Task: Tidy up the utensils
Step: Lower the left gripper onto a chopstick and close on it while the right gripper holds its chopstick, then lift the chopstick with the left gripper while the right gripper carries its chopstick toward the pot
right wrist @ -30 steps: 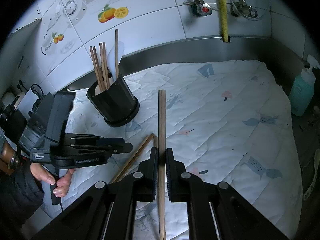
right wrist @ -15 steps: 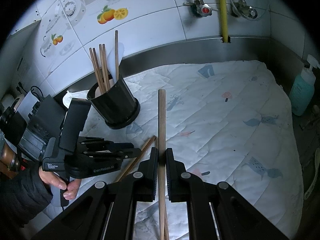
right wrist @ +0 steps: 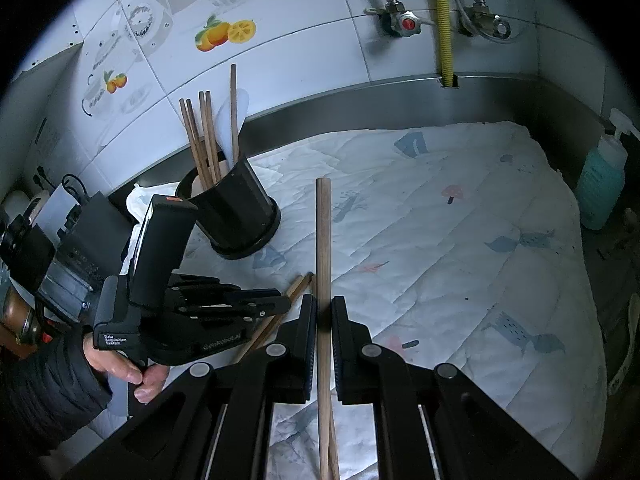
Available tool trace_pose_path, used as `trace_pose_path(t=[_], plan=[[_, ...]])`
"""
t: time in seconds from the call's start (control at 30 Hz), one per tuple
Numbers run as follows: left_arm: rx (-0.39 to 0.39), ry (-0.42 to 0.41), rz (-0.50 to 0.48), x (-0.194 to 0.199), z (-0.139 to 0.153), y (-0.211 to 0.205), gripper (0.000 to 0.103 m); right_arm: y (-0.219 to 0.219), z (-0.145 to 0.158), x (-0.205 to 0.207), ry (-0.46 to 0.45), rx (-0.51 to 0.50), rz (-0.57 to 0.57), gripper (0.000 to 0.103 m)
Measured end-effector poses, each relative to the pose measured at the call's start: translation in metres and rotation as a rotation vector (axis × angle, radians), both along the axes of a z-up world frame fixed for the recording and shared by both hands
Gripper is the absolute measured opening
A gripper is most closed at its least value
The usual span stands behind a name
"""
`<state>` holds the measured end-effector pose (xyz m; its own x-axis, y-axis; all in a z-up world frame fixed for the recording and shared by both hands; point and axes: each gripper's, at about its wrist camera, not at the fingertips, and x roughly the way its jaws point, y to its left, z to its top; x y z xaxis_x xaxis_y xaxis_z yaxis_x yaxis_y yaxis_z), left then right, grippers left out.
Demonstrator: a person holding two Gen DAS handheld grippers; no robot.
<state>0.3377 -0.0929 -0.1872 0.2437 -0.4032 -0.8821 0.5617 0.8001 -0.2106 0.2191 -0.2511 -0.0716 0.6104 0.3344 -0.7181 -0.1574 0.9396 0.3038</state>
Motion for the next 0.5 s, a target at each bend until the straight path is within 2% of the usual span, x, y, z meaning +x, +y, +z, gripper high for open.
trace_pose_path(t=[0.17,0.5], plan=[[0.001,-0.006,-0.001,0.0,-0.001,-0.001,0.012,-0.002,0.0,-0.002,-0.002,0.001,-0.005,0.01],[-0.064,0.024,0.021,0.007,-0.001,0.01,0.007,-0.006,-0.002,0.0,0.003,0.013,-0.013,0.01]])
